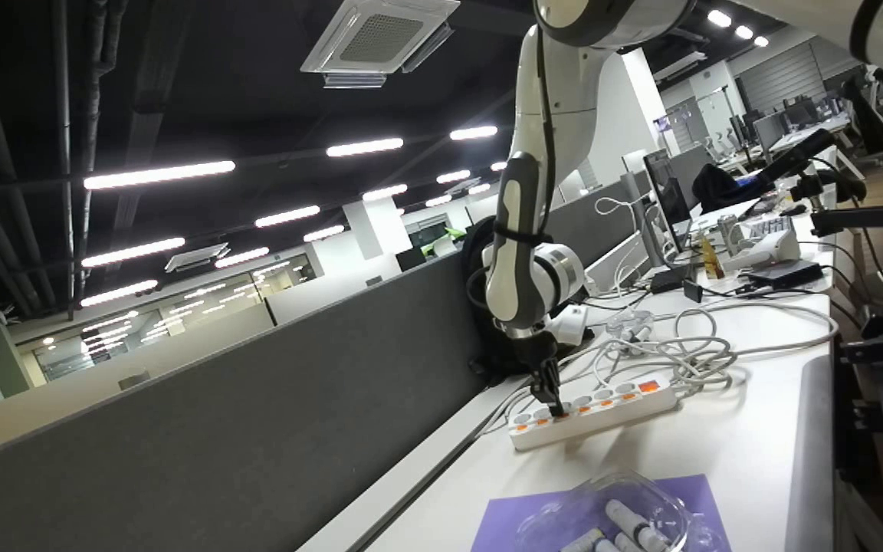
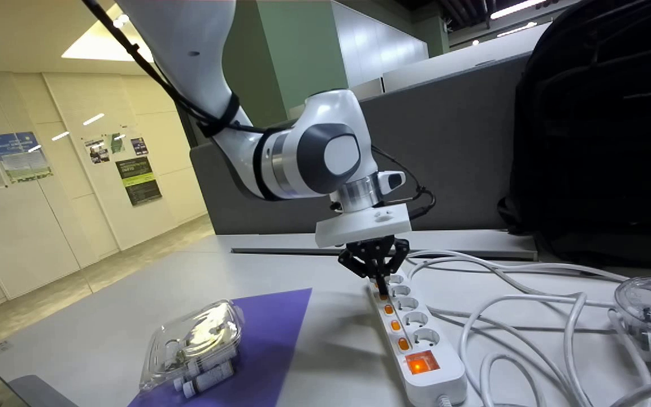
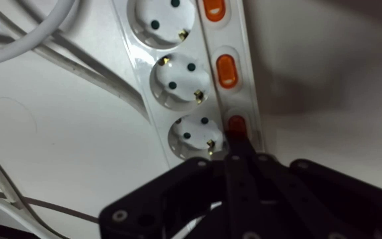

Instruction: Turn on the third switch from the left

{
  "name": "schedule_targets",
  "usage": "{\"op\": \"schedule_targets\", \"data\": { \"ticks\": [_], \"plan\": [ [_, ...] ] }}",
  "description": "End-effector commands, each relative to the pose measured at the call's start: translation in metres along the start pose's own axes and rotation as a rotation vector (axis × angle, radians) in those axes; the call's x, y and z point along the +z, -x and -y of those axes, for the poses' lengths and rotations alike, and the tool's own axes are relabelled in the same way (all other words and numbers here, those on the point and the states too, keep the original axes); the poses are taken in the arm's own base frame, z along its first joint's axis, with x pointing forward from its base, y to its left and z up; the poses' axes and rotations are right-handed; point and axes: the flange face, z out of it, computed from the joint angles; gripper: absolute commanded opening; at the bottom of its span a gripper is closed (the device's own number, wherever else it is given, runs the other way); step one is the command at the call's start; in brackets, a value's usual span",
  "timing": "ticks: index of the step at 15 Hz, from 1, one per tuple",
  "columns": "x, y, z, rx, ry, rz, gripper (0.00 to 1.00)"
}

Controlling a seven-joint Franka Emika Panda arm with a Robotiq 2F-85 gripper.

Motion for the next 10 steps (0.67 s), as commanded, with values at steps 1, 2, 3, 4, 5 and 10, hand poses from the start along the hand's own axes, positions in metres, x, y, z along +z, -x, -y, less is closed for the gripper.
{"op": "schedule_targets", "data": {
  "ticks": [1, 2, 3, 4, 5, 10],
  "plan": [
    [0.024, -0.003, -0.006, 0.006, -0.009, 0.049, 0.0],
    [0.03, -0.003, -0.006, 0.002, -0.015, 0.063, 0.0],
    [0.033, -0.003, -0.006, 0.0, -0.017, 0.074, 0.0],
    [0.036, -0.003, -0.006, 0.0, -0.018, 0.085, 0.0],
    [0.039, -0.003, -0.005, -0.001, -0.024, 0.096, 0.0],
    [0.049, -0.009, 0.008, -0.047, 0.034, 0.15, 0.0]
  ]
}}
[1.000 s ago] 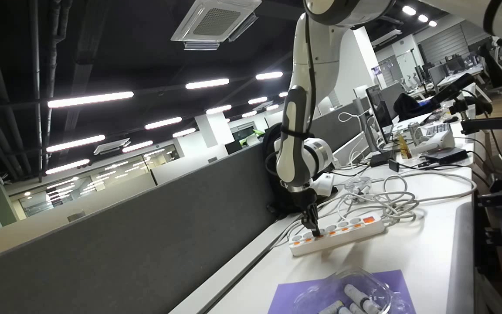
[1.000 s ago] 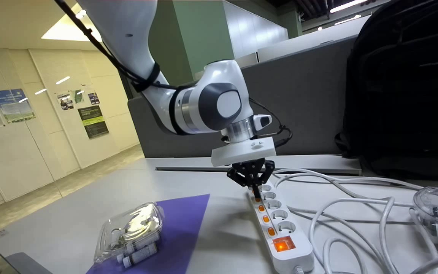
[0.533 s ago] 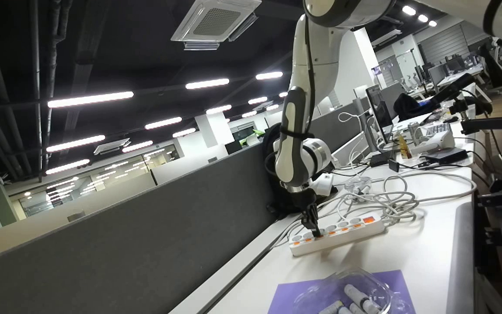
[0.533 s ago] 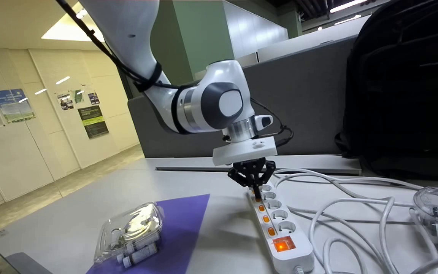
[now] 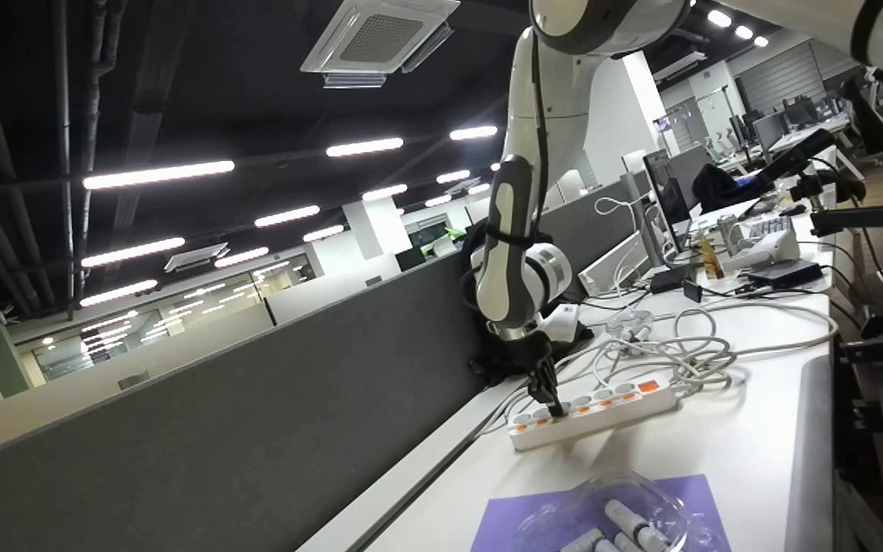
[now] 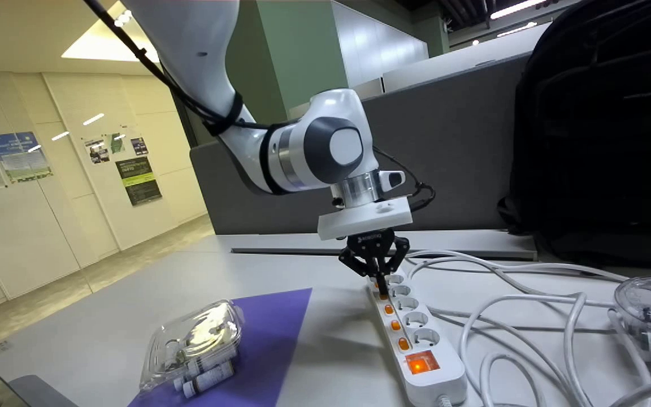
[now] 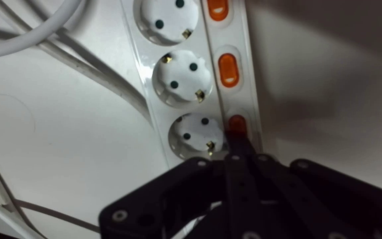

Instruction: Turn on the third switch from the left

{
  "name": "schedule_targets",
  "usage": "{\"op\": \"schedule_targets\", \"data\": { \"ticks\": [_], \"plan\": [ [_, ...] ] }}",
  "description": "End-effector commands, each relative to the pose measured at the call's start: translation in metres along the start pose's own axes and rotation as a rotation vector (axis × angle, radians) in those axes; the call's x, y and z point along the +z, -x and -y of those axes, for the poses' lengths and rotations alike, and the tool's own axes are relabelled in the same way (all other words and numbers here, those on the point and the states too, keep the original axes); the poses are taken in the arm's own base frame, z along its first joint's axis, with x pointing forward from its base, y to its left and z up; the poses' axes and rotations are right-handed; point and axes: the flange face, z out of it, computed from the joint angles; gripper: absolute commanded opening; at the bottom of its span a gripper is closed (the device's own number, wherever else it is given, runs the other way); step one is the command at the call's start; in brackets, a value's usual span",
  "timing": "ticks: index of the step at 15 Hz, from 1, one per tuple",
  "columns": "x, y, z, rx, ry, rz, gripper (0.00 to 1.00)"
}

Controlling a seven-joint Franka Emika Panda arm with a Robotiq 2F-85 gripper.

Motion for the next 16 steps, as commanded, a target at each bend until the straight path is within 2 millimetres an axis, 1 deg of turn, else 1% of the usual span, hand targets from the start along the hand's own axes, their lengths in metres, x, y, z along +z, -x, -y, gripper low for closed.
{"op": "schedule_targets", "data": {
  "ticks": [1, 5, 7, 9, 10, 13, 14, 15, 16],
  "plan": [
    [0.05, -0.004, 0.016, -0.041, 0.068, 0.101, 0.0],
    [0.056, -0.018, 0.043, -0.112, 0.245, 0.165, 0.0],
    [0.062, -0.021, 0.055, -0.125, 0.294, 0.194, 0.0],
    [0.065, -0.022, 0.062, -0.13, 0.312, 0.225, 0.0],
    [0.062, -0.024, 0.064, -0.131, 0.294, 0.23, 0.0],
    [0.036, -0.027, 0.067, -0.123, 0.256, 0.205, 0.0],
    [0.024, -0.026, 0.068, -0.107, 0.25, 0.191, 0.05],
    [0.014, -0.025, 0.068, -0.099, 0.244, 0.179, 0.26],
    [0.006, -0.023, 0.07, -0.082, 0.232, 0.172, 0.31]
  ]
}}
